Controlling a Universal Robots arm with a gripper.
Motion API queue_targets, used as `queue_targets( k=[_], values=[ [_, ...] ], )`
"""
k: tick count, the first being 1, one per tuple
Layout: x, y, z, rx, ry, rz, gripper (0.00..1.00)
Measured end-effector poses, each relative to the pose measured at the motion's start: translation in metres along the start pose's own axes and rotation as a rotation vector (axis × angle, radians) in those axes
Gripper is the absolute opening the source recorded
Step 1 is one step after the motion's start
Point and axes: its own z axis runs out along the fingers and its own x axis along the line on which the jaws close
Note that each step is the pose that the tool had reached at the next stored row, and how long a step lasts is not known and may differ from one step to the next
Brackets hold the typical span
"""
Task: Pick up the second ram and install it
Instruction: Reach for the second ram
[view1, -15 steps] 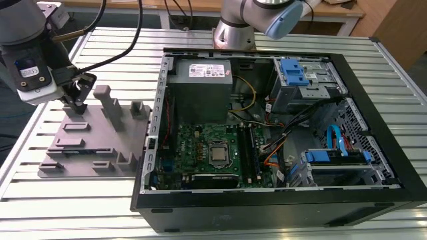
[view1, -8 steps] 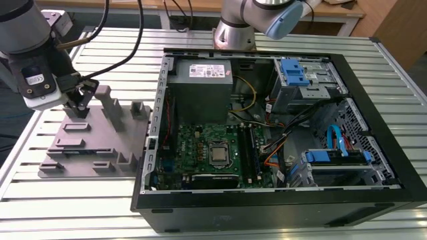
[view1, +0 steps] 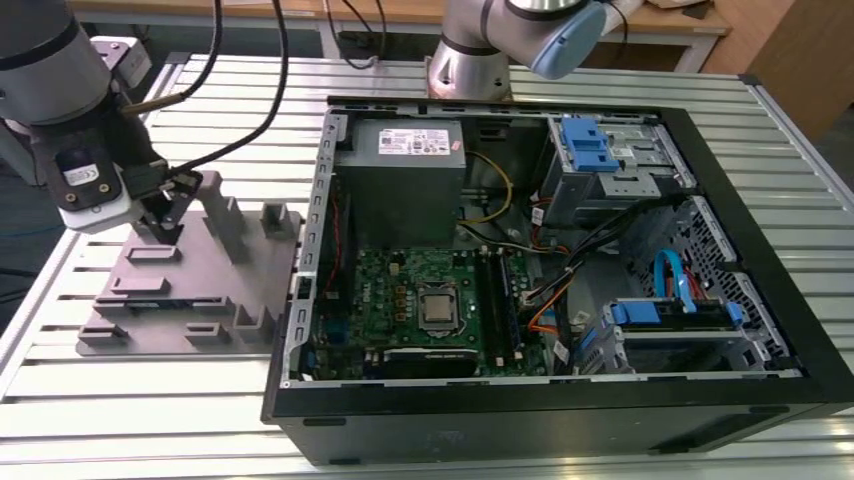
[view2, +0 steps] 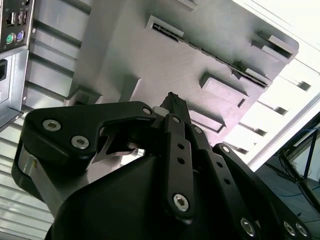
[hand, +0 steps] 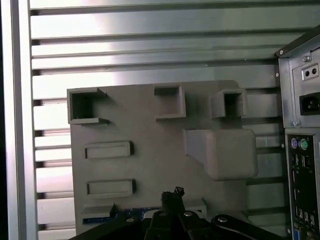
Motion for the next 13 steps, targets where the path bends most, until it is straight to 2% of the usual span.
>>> queue_targets(
  k=[10, 11, 12, 13],
  values=[
    [0.0055, -0.0012, 0.018, 0.0031, -0.0003, 0.0, 0.07],
    [0.006, -0.0013, 0.0193, 0.0064, -0.0005, 0.0, 0.07],
    [0.0062, -0.0013, 0.0196, 0.0161, -0.001, -0.001, 0.07],
    [0.0065, -0.0013, 0.0197, 0.0298, -0.002, -0.001, 0.07]
  ],
)
